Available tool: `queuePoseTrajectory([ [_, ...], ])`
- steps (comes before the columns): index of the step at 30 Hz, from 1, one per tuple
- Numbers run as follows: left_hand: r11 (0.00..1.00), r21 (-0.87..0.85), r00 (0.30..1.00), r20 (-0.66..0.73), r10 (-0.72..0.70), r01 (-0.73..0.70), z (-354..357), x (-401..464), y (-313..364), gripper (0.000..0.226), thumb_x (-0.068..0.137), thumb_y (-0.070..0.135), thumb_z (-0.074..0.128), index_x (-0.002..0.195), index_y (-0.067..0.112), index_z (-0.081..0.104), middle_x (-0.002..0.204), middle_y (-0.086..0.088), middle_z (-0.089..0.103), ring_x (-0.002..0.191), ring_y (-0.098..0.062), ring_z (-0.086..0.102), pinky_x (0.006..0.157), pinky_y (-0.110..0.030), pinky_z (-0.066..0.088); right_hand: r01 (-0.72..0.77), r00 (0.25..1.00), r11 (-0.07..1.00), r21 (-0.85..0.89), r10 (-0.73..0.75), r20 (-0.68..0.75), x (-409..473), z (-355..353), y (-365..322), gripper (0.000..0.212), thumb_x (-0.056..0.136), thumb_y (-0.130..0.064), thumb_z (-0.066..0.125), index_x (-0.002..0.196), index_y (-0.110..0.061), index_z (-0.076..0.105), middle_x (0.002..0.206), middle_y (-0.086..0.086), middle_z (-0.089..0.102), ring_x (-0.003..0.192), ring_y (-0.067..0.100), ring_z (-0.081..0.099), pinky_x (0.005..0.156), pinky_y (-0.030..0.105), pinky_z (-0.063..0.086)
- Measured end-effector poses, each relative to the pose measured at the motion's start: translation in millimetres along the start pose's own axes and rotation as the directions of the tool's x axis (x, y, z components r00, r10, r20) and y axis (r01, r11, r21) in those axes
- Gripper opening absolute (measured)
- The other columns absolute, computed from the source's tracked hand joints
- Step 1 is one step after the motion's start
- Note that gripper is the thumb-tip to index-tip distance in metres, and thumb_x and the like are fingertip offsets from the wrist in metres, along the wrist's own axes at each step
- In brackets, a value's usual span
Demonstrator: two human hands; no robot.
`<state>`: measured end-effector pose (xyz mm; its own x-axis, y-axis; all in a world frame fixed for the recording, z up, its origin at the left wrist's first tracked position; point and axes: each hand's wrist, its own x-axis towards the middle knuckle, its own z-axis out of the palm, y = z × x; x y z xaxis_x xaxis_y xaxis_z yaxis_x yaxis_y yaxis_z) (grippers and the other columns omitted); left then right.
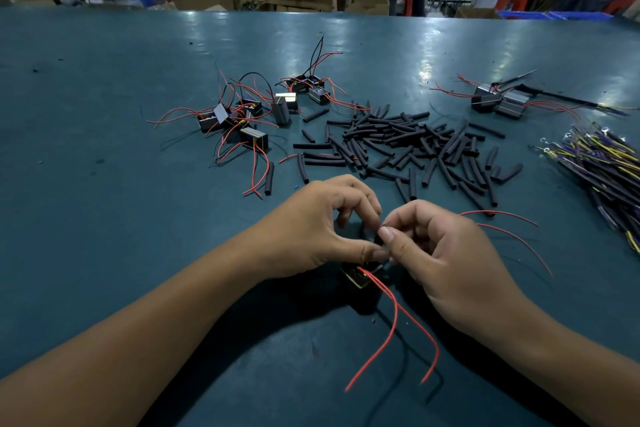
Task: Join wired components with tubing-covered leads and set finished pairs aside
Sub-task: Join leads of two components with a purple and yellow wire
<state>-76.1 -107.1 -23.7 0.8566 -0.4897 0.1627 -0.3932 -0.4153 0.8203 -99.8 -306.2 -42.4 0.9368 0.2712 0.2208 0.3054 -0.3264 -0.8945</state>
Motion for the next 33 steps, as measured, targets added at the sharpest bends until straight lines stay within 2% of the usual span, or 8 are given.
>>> queuePoseTrajectory([
  [4,0.986,0.14,0.991,-0.081,0.104,-0.092,-9.9,-3.5,5.9,0.013,0.085,0.029,0.076,0.095,0.025,0.069,0.104,0.009,0.062,0.087,-0.015,0.055,0.075,-0.017,0.039,0.078,0.996,0.991,-0.107,-0.081,-0.023,-2.2,0.1,-2.4,0.012,0.091,-0.019,0.069,0.082,-0.026,0.065,0.065,-0.008,0.065,0.053,0.01,0.057,0.05,0.024,0.044],
  [10,0.876,0.44,0.963,-0.079,0.258,-0.199,-3.8,-5.1,14.3,0.015,0.091,0.034,0.067,0.085,0.021,0.068,0.1,0.011,0.059,0.095,-0.01,0.056,0.084,-0.036,0.045,0.134,0.99,0.978,-0.159,-0.138,-0.016,-5.3,-0.6,-3.2,0.007,0.091,-0.026,0.065,0.084,-0.029,0.065,0.068,-0.003,0.065,0.054,0.022,0.057,0.053,0.039,0.045],
  [13,0.801,0.553,0.952,-0.044,0.304,-0.23,-2.7,-5.9,17.0,0.021,0.093,0.042,0.062,0.088,0.022,0.066,0.101,0.009,0.059,0.095,-0.015,0.056,0.085,-0.044,0.044,0.147,0.988,0.971,-0.191,-0.151,-0.011,-5.7,-1.7,-2.1,0.008,0.091,-0.029,0.065,0.083,-0.03,0.064,0.064,-0.003,0.064,0.05,0.02,0.055,0.048,0.035,0.044],
  [15,0.749,0.62,0.946,-0.033,0.322,-0.234,-3.6,-6.4,19.8,0.026,0.092,0.049,0.059,0.091,0.024,0.067,0.103,0.009,0.06,0.096,-0.017,0.056,0.084,-0.044,0.044,0.157,0.987,0.964,-0.214,-0.161,-0.003,-5.8,-2.6,-1.0,0.011,0.092,-0.027,0.067,0.083,-0.031,0.063,0.063,-0.004,0.063,0.049,0.017,0.052,0.046,0.031,0.042],
  [23,0.525,0.806,0.924,0.069,0.376,-0.273,-4.1,-6.2,29.8,0.029,0.1,0.035,0.043,0.089,0.015,0.061,0.088,0.0,0.058,0.081,-0.022,0.052,0.072,-0.035,0.038,0.174,0.985,0.97,-0.171,-0.173,0.023,-5.3,-2.1,-3.4,0.012,0.093,-0.025,0.067,0.083,-0.031,0.063,0.062,0.001,0.063,0.048,0.027,0.053,0.046,0.043,0.041],
  [28,0.768,0.634,0.993,-0.003,0.117,-0.089,1.8,-7.5,32.7,0.022,0.096,0.038,0.04,0.085,0.022,0.049,0.082,0.012,0.049,0.076,-0.011,0.043,0.074,-0.031,0.037,0.192,0.981,0.961,-0.197,-0.193,0.015,-5.1,-1.8,-4.9,0.005,0.089,-0.028,0.063,0.083,-0.028,0.064,0.066,-0.004,0.064,0.051,0.02,0.056,0.053,0.038,0.044],
  [31,0.89,0.452,0.998,-0.042,-0.053,0.066,2.5,-7.4,29.2,0.022,0.095,0.035,0.049,0.076,0.025,0.051,0.068,0.012,0.053,0.064,-0.007,0.047,0.058,-0.024,0.035,0.235,0.971,0.946,-0.225,-0.236,0.026,-5.6,-0.9,-6.0,0.006,0.089,-0.026,0.063,0.083,-0.027,0.063,0.067,-0.008,0.063,0.054,0.015,0.057,0.05,0.027,0.044],
  [33,0.954,0.222,0.979,-0.039,-0.198,0.202,3.1,-6.5,27.2,0.031,0.094,0.027,0.055,0.064,0.021,0.05,0.053,0.013,0.045,0.048,-0.006,0.036,0.048,-0.023,0.029,0.273,0.962,0.928,-0.252,-0.27,0.047,-5.9,-0.6,-6.6,0.006,0.09,-0.023,0.064,0.084,-0.024,0.063,0.068,-0.009,0.061,0.056,0.012,0.056,0.05,0.015,0.04],
])
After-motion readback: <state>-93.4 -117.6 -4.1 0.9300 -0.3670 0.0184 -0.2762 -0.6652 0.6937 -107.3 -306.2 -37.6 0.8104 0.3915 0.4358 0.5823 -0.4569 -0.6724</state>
